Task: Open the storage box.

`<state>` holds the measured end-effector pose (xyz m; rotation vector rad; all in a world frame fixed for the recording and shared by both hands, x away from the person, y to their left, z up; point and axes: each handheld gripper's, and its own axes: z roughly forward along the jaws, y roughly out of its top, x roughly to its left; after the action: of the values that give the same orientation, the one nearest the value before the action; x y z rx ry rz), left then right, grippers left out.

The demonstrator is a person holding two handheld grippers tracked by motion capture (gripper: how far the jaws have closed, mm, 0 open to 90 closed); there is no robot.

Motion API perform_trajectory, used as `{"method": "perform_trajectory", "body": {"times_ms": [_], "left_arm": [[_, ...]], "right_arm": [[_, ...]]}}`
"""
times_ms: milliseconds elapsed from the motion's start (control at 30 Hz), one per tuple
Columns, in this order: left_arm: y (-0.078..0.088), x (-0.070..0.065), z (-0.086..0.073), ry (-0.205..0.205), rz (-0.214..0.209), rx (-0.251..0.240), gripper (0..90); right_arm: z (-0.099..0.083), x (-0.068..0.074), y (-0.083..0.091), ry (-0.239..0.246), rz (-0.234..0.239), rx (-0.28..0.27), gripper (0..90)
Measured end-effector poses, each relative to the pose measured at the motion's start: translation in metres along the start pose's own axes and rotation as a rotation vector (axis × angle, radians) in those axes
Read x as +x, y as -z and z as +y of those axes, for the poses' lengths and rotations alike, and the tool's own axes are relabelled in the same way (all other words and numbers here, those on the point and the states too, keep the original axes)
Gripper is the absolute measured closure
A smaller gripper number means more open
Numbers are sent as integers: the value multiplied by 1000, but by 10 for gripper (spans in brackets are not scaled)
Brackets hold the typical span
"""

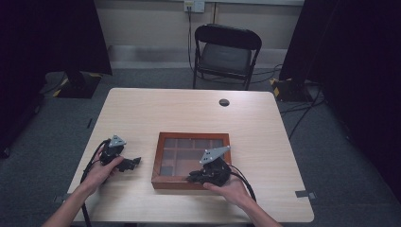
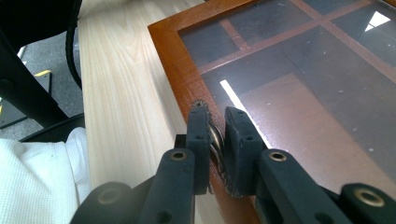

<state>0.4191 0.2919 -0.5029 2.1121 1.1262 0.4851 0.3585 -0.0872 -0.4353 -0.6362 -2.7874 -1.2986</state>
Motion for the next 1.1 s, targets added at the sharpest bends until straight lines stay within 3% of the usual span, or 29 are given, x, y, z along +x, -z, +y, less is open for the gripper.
{"method": "perform_trajectory", "body": {"times_ms": [800, 1100], "left_arm": [[0, 0, 0, 1, 0, 0, 17], [0, 0, 0, 0, 0, 0, 17]], "right_arm": [[11, -1, 15, -27, 9, -55, 811], [14, -2, 15, -34, 14, -40, 812]]}}
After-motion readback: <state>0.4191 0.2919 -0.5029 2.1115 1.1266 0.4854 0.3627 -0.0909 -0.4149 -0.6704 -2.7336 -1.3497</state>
